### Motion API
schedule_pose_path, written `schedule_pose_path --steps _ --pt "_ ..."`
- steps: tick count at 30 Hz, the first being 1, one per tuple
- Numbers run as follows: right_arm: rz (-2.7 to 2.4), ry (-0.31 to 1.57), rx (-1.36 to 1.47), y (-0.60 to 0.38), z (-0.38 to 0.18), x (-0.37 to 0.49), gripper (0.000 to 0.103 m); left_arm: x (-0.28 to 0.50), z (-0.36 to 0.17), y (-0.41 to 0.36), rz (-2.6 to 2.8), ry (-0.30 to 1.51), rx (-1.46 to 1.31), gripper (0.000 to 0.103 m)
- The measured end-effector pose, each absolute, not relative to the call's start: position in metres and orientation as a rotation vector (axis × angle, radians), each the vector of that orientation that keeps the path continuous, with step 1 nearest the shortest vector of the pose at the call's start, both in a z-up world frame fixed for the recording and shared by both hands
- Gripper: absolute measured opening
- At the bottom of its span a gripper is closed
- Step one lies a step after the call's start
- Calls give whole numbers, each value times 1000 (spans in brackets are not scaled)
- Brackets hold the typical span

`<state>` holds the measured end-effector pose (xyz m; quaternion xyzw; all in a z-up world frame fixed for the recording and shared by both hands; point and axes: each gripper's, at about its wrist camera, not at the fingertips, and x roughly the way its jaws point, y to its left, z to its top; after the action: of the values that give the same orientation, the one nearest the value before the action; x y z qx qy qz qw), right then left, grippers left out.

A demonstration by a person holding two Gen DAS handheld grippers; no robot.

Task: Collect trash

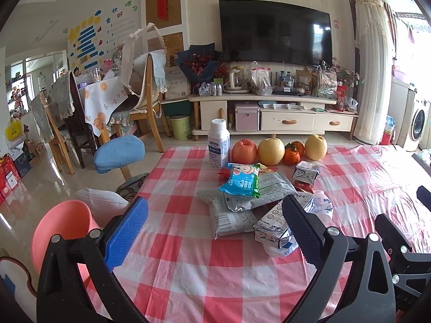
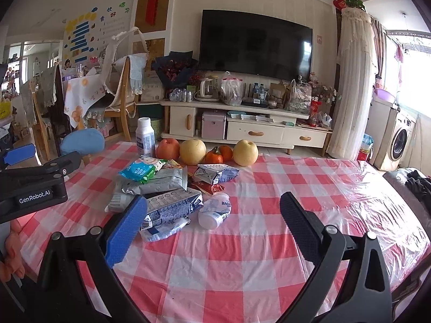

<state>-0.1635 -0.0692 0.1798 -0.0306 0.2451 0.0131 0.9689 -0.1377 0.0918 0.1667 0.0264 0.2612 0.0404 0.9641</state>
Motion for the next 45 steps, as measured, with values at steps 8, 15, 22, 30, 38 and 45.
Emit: schedule_pose_path --steps 8,15,22,30,38,45 --pt "19 526 -70 -74 168 -155 99 -136 164 92 72 538 63 98" --pt "29 522 -70 -81 158 -154 99 -133 162 89 43 534 56 98" --pt "30 539 -64 -88 151 -151 99 -130 159 87 20 543 53 98" --pt "19 566 -56 -97 145 -147 99 -123 151 79 -5 571 46 98" --pt "12 580 -46 -105 141 -145 99 -120 142 67 -22 593 92 98" --pt "8 596 -35 -110 139 -142 99 -120 138 56 -35 597 137 98"
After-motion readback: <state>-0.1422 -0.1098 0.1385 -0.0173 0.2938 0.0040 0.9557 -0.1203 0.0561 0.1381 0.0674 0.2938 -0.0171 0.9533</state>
